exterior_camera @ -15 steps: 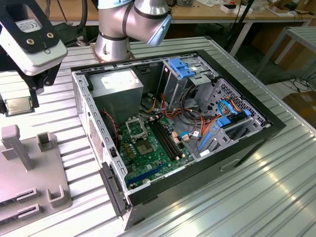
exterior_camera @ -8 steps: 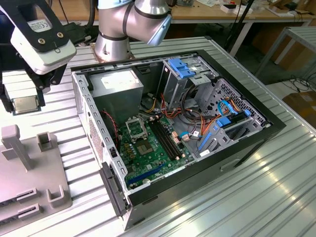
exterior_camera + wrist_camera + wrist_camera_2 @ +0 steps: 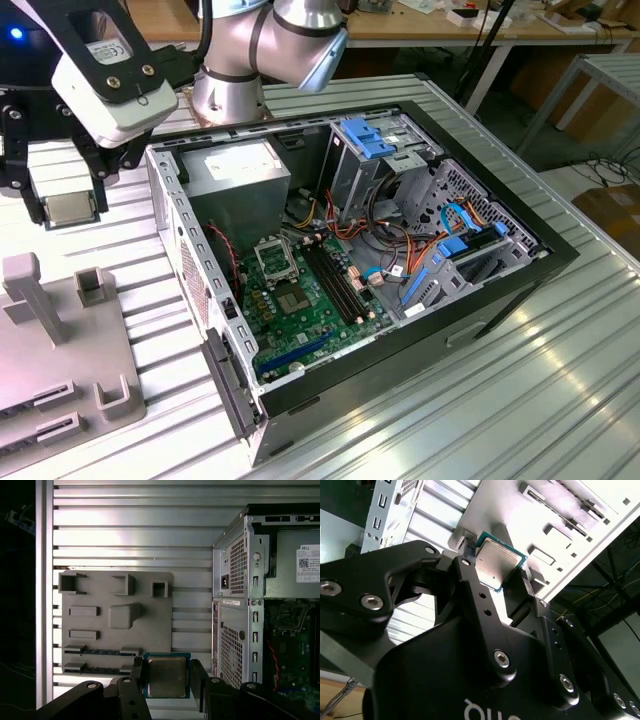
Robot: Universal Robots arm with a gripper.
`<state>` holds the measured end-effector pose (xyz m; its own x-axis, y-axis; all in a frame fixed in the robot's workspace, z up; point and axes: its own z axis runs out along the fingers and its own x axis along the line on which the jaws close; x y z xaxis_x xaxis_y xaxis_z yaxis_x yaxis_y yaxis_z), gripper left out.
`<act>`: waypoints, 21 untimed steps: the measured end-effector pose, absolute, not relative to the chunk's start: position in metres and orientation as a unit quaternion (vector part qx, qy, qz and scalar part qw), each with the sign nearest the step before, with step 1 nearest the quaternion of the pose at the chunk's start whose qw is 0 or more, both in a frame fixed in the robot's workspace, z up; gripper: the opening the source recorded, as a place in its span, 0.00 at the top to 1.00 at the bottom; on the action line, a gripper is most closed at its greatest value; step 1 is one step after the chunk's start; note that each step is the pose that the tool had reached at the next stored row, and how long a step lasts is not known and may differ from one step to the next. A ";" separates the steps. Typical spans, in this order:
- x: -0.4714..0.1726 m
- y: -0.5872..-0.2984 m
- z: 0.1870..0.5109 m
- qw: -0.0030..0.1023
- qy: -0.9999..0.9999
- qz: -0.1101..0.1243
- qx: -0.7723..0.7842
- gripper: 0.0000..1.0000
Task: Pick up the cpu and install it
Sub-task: 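Pick up the cpu and move it towards the insertion slot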
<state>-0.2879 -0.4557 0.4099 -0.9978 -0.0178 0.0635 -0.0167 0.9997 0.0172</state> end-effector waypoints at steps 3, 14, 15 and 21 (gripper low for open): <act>-0.284 -0.456 0.410 0.032 -0.999 -0.008 0.009 0.53; -0.275 -0.456 0.409 0.023 -1.000 -0.008 0.009 0.53; -0.275 -0.456 0.409 0.021 -1.000 -0.008 0.009 0.53; -0.267 -0.456 0.408 0.020 -1.000 -0.008 0.008 0.53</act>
